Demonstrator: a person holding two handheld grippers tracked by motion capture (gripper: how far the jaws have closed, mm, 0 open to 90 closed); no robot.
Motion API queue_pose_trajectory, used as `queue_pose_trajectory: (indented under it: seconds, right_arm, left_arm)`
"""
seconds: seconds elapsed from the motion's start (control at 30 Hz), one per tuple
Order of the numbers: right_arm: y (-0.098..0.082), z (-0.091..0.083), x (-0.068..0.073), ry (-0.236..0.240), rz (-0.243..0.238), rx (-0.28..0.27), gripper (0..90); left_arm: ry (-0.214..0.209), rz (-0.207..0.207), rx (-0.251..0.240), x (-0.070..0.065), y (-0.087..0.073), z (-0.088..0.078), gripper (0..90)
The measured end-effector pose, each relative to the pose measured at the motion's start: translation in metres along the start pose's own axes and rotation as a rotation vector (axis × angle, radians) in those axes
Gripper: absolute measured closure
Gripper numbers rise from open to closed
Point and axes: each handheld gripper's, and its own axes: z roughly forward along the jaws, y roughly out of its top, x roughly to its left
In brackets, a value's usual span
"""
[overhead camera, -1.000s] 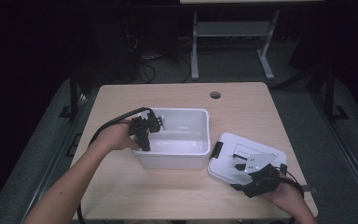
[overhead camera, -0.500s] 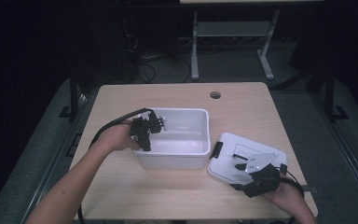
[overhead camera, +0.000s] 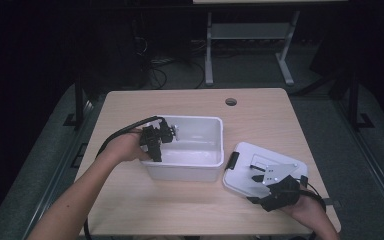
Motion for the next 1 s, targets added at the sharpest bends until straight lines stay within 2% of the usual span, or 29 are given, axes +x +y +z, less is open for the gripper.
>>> queue_pose_trajectory:
  seconds: [0.23, 0.57, 1.0]
  right_arm:
    - [0.000, 0.001, -0.001, 0.000, 0.001, 0.001, 32.6]
    - [-0.001, 0.000, -0.001, -0.001, 0.003, 0.000, 32.4]
    - [0.001, 0.000, -0.001, -0.005, 0.000, 0.004, 32.0]
  left_arm:
    - [0.006, -0.012, -0.020, 0.001, -0.002, -0.014, 59.3]
    - [0.023, -0.005, -0.026, -0.002, -0.003, -0.037, 58.0]
    - [0.042, -0.018, -0.045, -0.009, -0.015, -0.061, 56.2]
